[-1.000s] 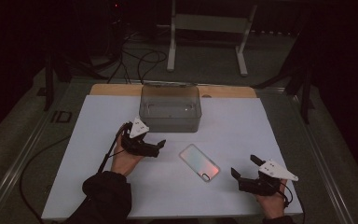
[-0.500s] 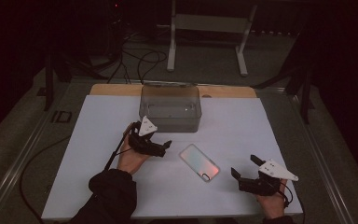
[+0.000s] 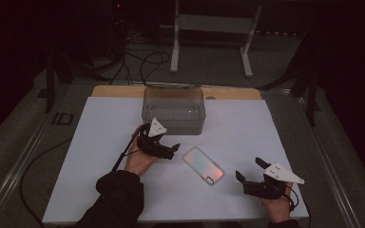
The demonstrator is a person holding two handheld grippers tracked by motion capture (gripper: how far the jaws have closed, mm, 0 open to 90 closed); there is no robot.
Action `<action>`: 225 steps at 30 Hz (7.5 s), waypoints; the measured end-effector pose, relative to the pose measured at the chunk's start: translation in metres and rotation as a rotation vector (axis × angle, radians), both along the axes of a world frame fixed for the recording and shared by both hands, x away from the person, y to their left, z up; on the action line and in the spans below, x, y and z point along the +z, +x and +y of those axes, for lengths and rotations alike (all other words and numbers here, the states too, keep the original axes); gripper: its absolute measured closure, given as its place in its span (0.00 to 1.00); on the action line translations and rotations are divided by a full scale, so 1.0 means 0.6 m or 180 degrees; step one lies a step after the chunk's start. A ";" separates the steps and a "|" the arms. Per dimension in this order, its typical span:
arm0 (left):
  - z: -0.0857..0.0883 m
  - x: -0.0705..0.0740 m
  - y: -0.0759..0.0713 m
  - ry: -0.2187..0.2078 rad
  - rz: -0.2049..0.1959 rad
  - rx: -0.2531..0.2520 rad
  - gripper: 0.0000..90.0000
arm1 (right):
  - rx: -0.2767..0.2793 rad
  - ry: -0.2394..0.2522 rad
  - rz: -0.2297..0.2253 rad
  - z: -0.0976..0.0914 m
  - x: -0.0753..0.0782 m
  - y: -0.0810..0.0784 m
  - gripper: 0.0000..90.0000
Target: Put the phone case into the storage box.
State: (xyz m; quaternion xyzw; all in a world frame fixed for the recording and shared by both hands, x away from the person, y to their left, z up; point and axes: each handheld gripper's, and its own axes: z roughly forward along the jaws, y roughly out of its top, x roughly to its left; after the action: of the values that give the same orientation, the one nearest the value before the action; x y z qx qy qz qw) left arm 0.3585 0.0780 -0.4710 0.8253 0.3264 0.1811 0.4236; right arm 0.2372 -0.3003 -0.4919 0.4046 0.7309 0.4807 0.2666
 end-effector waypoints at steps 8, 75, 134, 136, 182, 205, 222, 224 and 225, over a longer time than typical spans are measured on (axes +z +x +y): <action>-0.013 -0.008 0.006 0.0043 0.0091 -0.0031 0.04 | 0.0002 -0.0002 0.0003 0.000 0.000 0.000 0.10; -0.096 -0.072 0.025 0.0322 0.0891 -0.0340 0.67 | -0.0001 0.0003 -0.0012 -0.003 0.000 0.001 0.10; -0.037 -0.003 0.018 0.0029 0.0443 -0.0143 0.99 | 0.0058 -0.0009 0.0152 0.003 0.015 0.009 0.10; -0.032 0.002 0.017 0.0021 0.0403 -0.0139 0.99 | 0.0072 0.0012 0.0183 0.003 0.020 0.012 0.10; 0.029 0.054 -0.001 -0.0178 -0.0085 -0.0147 0.99 | 0.0563 -0.0091 0.0496 0.088 0.129 0.114 0.10; 0.040 0.073 -0.016 -0.0226 -0.0278 -0.0260 0.99 | 0.0905 -0.0007 0.0673 0.147 0.160 0.161 0.10; 0.037 0.082 -0.030 -0.0285 -0.0433 -0.0436 0.99 | 0.1208 0.0047 0.1055 0.183 0.163 0.187 0.10; 0.037 0.083 -0.032 -0.0298 -0.0453 -0.0467 0.99 | 0.1214 0.0045 0.1076 0.185 0.163 0.187 0.10; 0.036 0.084 -0.033 -0.0305 -0.0472 -0.0487 0.99 | 0.1226 0.0037 0.1086 0.186 0.162 0.187 0.10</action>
State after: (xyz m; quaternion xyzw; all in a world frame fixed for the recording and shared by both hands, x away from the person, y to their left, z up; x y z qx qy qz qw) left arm 0.3388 0.0998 -0.4206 0.8110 0.2385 0.1930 0.4982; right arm 0.3495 -0.1888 -0.3946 0.3348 0.8261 0.4515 0.0407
